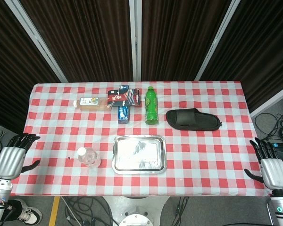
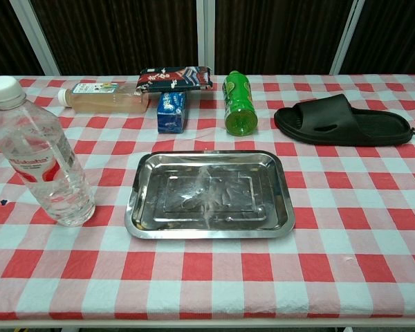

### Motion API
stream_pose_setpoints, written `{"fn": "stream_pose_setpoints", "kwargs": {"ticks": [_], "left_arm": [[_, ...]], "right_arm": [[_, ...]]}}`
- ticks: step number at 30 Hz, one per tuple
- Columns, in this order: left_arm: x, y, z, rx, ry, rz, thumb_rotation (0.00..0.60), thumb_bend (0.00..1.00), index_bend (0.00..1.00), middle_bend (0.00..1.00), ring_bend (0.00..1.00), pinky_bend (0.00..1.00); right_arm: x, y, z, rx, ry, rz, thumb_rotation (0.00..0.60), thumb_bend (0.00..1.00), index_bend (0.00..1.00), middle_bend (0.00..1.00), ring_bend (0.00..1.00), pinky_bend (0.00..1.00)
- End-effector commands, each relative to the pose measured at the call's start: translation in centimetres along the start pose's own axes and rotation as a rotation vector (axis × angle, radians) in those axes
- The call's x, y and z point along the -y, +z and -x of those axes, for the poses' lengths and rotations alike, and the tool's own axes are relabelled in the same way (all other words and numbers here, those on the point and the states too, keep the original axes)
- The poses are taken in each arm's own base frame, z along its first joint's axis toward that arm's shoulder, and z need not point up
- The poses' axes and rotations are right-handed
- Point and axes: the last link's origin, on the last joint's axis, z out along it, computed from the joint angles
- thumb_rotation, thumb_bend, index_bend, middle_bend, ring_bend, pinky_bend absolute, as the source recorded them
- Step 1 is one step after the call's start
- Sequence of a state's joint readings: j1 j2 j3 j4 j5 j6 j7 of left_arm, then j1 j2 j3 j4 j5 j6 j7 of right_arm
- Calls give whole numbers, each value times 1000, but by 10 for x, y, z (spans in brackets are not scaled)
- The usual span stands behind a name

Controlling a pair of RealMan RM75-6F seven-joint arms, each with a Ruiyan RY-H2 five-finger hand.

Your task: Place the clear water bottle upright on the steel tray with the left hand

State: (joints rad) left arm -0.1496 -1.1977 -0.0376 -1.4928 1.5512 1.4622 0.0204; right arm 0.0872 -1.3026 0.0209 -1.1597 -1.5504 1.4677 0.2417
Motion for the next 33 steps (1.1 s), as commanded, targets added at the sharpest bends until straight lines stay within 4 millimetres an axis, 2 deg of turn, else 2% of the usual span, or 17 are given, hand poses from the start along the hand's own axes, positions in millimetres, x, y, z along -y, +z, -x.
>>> {"fn": "stream_pose_setpoints", "kwargs": {"ticks": [1, 5, 11, 16, 18, 21, 26, 33], "left_arm": [[0, 0, 0, 2, -8, -4, 600, 161, 296, 325, 190, 209], [-1, -1, 0, 5, -48, -16, 600, 161, 296, 325, 190, 209], [2, -7, -1, 44, -238, -79, 600, 151, 296, 325, 190, 209], [-10, -20, 14, 127, -639, -125, 600, 89, 285, 324, 190, 206], [-16, -21, 21, 155, -801, -129, 600, 50, 250, 309, 188, 202], [-21, -26, 30, 185, -955, -143, 600, 3, 184, 250, 167, 194], [-35, -27, 47, 188, -997, -110, 600, 0, 169, 200, 142, 193], [-57, -15, 64, 141, -972, -45, 600, 0, 169, 199, 140, 192]], "right_arm": [[0, 0, 0, 0, 0, 1, 600, 94, 0, 0, 0, 0], [-1, -1, 0, 0, 2, 1, 600, 94, 0, 0, 0, 0], [-2, 1, 2, 9, -1, 8, 600, 94, 0, 0, 0, 0], [-4, -1, 3, 14, -1, 16, 600, 94, 0, 0, 0, 0], [-5, -1, 4, 13, -4, 16, 600, 94, 0, 0, 0, 0], [-5, 0, 3, 11, 3, 17, 600, 94, 0, 0, 0, 0], [-6, -2, 6, 26, 6, 19, 600, 94, 0, 0, 0, 0], [-8, 0, 4, 22, 19, 27, 600, 94, 0, 0, 0, 0]]}}
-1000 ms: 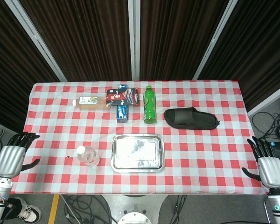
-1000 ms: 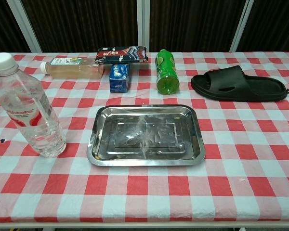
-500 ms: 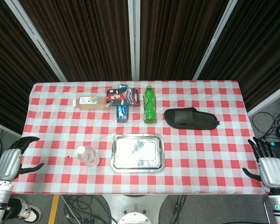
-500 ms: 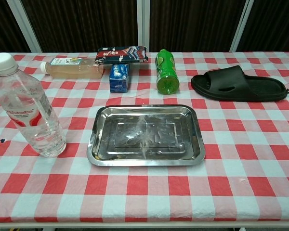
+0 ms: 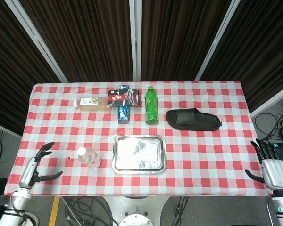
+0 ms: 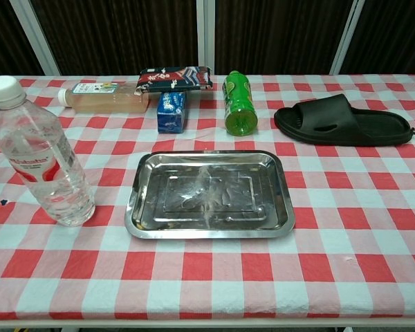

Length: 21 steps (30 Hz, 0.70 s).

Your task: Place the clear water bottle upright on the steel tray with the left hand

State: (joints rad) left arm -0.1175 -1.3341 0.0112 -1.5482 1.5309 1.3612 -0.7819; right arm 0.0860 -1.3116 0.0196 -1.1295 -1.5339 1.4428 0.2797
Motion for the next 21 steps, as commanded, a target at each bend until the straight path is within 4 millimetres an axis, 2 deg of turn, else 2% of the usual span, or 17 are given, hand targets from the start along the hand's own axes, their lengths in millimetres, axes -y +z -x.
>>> {"fn": "stream_pose_setpoints", "kwargs": {"ticks": [1, 4, 9, 21], "left_arm": [[0, 9, 18, 12, 26, 40, 600, 0, 169, 199, 140, 192], [-5, 27, 34, 28, 22, 61, 600, 0, 169, 199, 140, 192], [-9, 33, 46, 49, 11, 74, 600, 0, 169, 199, 140, 191], [-16, 34, 61, 100, -19, 90, 600, 0, 169, 207, 140, 191]], "right_arm": [[0, 0, 0, 3, 2, 2, 600, 94, 0, 0, 0, 0], [0, 2, 0, 3, 5, 2, 600, 94, 0, 0, 0, 0], [-1, 3, -1, 2, 10, 7, 600, 94, 0, 0, 0, 0], [-1, 5, -4, -10, 22, 14, 600, 94, 0, 0, 0, 0]]}}
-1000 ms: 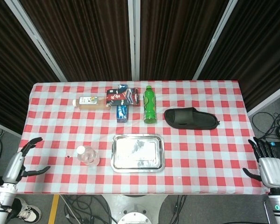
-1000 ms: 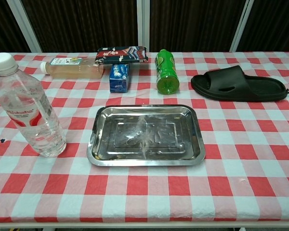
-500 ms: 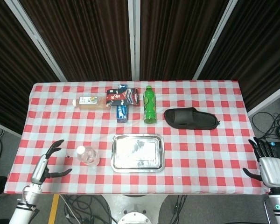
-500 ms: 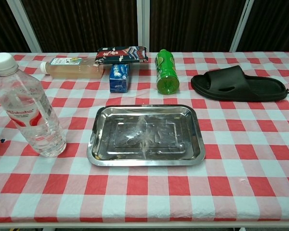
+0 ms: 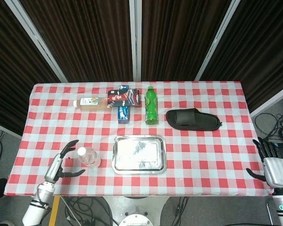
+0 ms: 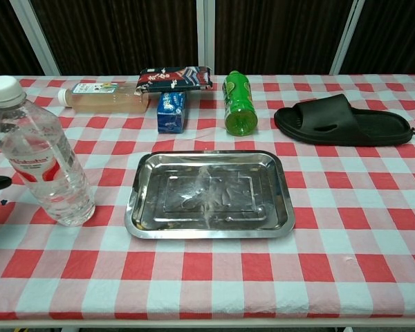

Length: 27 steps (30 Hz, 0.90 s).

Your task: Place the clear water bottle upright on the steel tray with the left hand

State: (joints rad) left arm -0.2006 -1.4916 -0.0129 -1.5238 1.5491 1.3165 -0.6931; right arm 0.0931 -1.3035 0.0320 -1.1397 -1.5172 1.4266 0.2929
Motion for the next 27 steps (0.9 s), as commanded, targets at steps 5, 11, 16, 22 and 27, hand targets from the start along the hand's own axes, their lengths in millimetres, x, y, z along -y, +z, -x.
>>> {"fn": "stream_pose_setpoints", "kwargs": {"ticks": [5, 11, 16, 22, 27], "left_arm": [[-1, 8, 7, 40, -5, 5, 600, 0, 169, 216, 141, 191], [-2, 24, 13, 48, -16, 6, 600, 91, 199, 264, 170, 208], [-4, 33, 16, 20, -33, 3, 600, 184, 286, 374, 256, 285], [-7, 39, 17, 3, -36, 1, 600, 278, 449, 560, 398, 423], [-12, 44, 19, 6, -36, 7, 600, 304, 525, 596, 430, 455]], "right_arm": [[1, 0, -4, -15, 8, -5, 600, 94, 0, 0, 0, 0], [-1, -1, -5, -17, 13, -2, 600, 94, 0, 0, 0, 0], [-2, -1, -5, -15, 14, -1, 600, 94, 0, 0, 0, 0], [-2, -1, -5, -14, 14, 1, 600, 95, 0, 0, 0, 0], [-3, 0, -5, -15, 15, 4, 600, 94, 0, 0, 0, 0]]}}
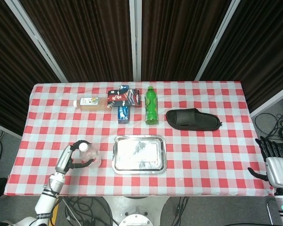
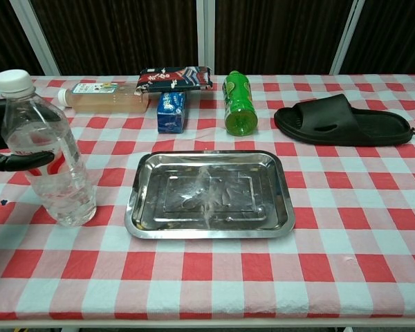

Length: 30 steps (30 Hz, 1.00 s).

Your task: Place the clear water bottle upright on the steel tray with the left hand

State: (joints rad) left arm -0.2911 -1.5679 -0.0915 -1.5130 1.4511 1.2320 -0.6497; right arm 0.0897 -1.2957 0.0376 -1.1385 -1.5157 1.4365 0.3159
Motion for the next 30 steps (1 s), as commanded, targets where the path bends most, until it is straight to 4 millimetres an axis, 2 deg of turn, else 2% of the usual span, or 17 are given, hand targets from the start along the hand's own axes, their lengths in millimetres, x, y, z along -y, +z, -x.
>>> {"fn": "stream_pose_setpoints", "kwargs": {"ticks": [1, 4, 7, 12, 17, 18, 20, 22, 24, 26, 30], "left_arm": [[-4, 0, -1, -1, -2, 9, 600, 310, 545, 610, 442, 465], [-14, 4, -3, 1, 6, 40, 600, 323, 570, 633, 460, 481], [-35, 16, -13, -14, 22, 104, 600, 324, 571, 634, 463, 485], [-89, 50, -39, -63, 75, 234, 600, 325, 570, 637, 469, 490], [-133, 71, -51, -69, 97, 298, 600, 325, 574, 648, 480, 499], [-138, 72, -51, -65, 101, 297, 600, 325, 574, 649, 482, 500], [-130, 69, -50, -55, 133, 267, 600, 325, 575, 650, 486, 503], [-101, 60, -48, -29, 160, 169, 600, 325, 575, 650, 487, 503], [-81, 58, -48, -18, 159, 93, 600, 325, 575, 650, 487, 503], [-89, 66, -49, -25, 153, 119, 600, 326, 575, 650, 487, 503], [-147, 89, -50, -42, 124, 302, 600, 325, 574, 650, 487, 502]], "right_arm": [[0, 0, 0, 0, 1, 2, 600, 94, 0, 0, 0, 0], [0, 0, 0, -1, 3, 0, 600, 94, 0, 0, 0, 0], [0, 0, -2, -8, 9, -4, 600, 94, 0, 0, 0, 0], [2, -2, -4, -17, 15, -15, 600, 94, 0, 0, 0, 0], [5, -3, -5, -26, 22, -30, 600, 94, 0, 0, 0, 0], [6, -3, -5, -27, 22, -31, 600, 94, 0, 0, 0, 0], [6, -3, -5, -24, 21, -32, 600, 94, 0, 0, 0, 0], [7, -2, -4, -20, 22, -31, 600, 94, 0, 0, 0, 0], [7, -2, -5, -20, 23, -32, 600, 94, 0, 0, 0, 0], [8, -3, -5, -23, 23, -33, 600, 94, 0, 0, 0, 0], [8, -2, -3, -16, 18, -32, 600, 94, 0, 0, 0, 0]]}}
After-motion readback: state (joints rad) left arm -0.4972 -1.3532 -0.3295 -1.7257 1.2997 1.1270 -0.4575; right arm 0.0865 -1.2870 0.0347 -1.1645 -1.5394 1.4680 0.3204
